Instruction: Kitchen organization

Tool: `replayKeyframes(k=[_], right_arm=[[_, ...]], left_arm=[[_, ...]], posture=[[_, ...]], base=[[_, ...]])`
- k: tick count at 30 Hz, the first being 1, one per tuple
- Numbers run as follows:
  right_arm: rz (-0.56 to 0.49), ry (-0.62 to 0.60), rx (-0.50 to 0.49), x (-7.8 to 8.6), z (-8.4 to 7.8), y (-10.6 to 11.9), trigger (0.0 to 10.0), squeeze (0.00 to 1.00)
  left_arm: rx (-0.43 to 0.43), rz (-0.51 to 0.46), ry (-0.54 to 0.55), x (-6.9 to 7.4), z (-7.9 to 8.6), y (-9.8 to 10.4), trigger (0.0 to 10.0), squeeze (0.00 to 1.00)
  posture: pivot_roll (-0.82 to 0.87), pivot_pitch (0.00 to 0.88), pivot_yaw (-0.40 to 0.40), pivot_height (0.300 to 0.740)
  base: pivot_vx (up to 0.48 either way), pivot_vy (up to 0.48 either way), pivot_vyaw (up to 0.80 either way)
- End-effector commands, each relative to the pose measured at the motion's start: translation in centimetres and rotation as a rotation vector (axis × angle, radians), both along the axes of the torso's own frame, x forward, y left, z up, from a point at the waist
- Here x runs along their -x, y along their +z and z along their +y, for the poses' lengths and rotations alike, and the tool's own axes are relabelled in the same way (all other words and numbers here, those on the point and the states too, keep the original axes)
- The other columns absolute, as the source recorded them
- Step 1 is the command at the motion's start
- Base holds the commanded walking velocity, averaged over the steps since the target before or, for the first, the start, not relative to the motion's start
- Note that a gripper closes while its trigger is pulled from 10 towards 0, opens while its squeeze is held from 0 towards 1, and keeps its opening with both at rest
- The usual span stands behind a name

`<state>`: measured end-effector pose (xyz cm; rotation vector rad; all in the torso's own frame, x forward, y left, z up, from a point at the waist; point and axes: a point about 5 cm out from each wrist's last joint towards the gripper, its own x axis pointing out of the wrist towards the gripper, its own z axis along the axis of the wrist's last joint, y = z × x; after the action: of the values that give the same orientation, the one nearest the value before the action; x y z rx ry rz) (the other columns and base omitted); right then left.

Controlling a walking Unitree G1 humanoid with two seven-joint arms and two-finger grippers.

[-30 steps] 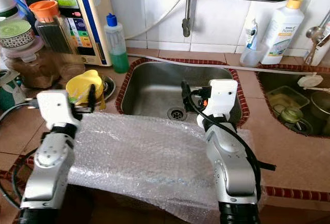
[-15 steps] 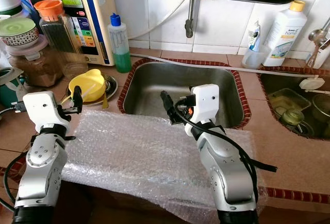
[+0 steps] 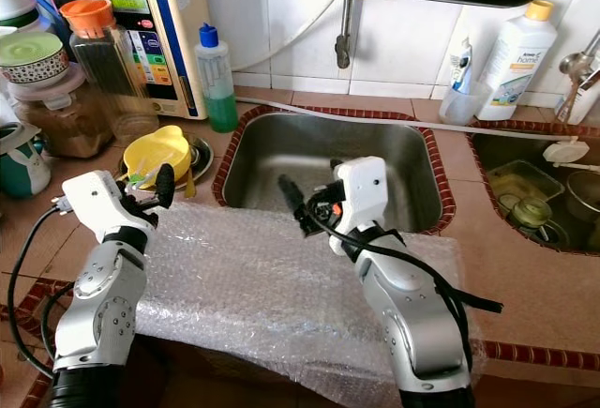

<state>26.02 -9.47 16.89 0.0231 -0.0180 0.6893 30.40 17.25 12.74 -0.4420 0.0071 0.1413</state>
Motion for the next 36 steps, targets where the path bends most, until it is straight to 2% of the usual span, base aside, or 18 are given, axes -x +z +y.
replayKeyframes(k=[1,5,8,16,20,22,23,24,25,26,27,28,29,31,32,33,34,36], right_arm=[[-0.005,0.043,-0.002,0.4,0.5,0.3,10.0,0.00],[-0.009,0.055,0.008,0.6,0.7,0.1,10.0,0.00],[-0.011,0.067,0.019,0.7,0.8,0.1,10.0,0.00],[-0.021,0.073,0.032,0.8,0.8,0.1,10.0,0.00],[-0.023,0.080,0.032,0.9,1.0,0.1,10.0,0.00],[-0.022,0.093,0.020,1.1,1.1,0.1,10.0,0.00],[-0.005,0.119,-0.012,1.3,1.2,0.1,10.0,0.00],[-0.005,0.119,-0.012,1.3,1.2,0.1,10.0,0.00],[0.012,0.135,-0.036,1.5,1.2,0.0,10.0,0.00],[0.012,0.137,-0.032,1.6,1.2,0.0,10.0,0.00],[0.012,0.139,-0.029,1.6,1.2,0.0,10.0,0.00],[0.011,0.140,-0.025,1.6,1.2,0.0,10.0,0.00],[0.011,0.139,-0.026,1.6,1.2,0.0,10.0,0.00],[0.012,0.139,-0.027,1.6,1.2,0.0,10.0,0.00],[0.012,0.139,-0.028,1.6,1.2,0.0,10.0,0.00],[0.012,0.139,-0.028,1.6,1.2,0.0,10.0,0.00],[0.013,0.140,-0.029,1.6,1.2,0.0,10.0,0.00],[0.014,0.139,-0.030,1.6,1.2,0.0,10.0,0.00]], left_arm=[[0.017,0.013,0.000,-0.3,0.0,0.0,10.0,0.00],[0.024,0.015,0.001,-0.4,0.1,0.0,10.0,0.00],[0.121,0.048,0.014,-0.7,0.1,-0.5,10.0,0.00],[0.225,0.033,0.016,-1.5,0.1,-0.1,9.9,0.00],[0.242,0.018,0.017,-1.8,0.1,0.2,10.0,0.00],[0.245,0.012,0.027,-1.8,0.2,0.3,7.7,0.00],[0.248,0.010,0.033,-1.8,0.3,0.3,5.4,0.00],[0.248,0.010,0.033,-1.8,0.3,0.3,5.4,0.00],[0.252,0.007,0.035,-1.9,0.3,0.3,1.6,0.00],[0.254,0.008,0.036,-1.9,0.3,0.3,0.3,0.00],[0.258,0.008,0.037,-1.9,0.3,0.3,0.0,0.00],[0.260,0.008,0.037,-1.9,0.4,0.3,0.0,0.00],[0.256,0.009,0.037,-2.0,0.4,0.3,0.5,0.00],[0.252,0.010,0.037,-2.0,0.4,0.3,0.5,0.00],[0.250,0.011,0.038,-2.0,0.4,0.3,4.8,0.00],[0.250,0.012,0.038,-2.0,0.4,0.3,4.8,0.00],[0.252,0.011,0.039,-2.0,0.4,0.3,6.9,0.00],[0.244,0.009,0.038,-2.0,0.4,0.4,10.0,0.00]], posture=[[0.02,0.000,0.024,0.740],[0.02,0.000,0.026,0.740],[0.02,0.000,0.025,0.740],[0.02,0.000,0.028,0.740],[0.02,0.000,0.028,0.740],[0.02,0.000,0.031,0.740],[0.01,0.000,0.032,0.740],[0.01,0.000,0.032,0.740],[0.01,0.000,0.032,0.740],[0.01,0.000,0.034,0.740],[0.01,0.000,0.034,0.740],[0.01,0.000,0.034,0.740],[0.01,0.000,0.034,0.740],[0.01,0.000,0.035,0.740],[0.02,0.000,0.035,0.740],[0.02,0.000,0.035,0.740],[0.02,0.000,0.036,0.740],[0.02,0.000,0.035,0.740]], base=[[0.000,0.000,0.00],[0.000,0.000,0.00],[0.000,0.000,0.00],[0.000,0.000,0.00],[0.000,0.000,0.00],[0.000,0.000,0.00],[0.000,0.000,0.00],[0.000,0.000,0.00],[0.000,0.000,0.00],[0.000,0.000,0.00],[0.000,0.000,0.00],[0.000,0.000,0.00],[0.000,0.000,0.00],[0.000,0.000,0.00],[0.000,0.000,0.00],[0.000,0.000,0.00],[0.000,0.000,0.00],[0.000,0.000,0.00]])
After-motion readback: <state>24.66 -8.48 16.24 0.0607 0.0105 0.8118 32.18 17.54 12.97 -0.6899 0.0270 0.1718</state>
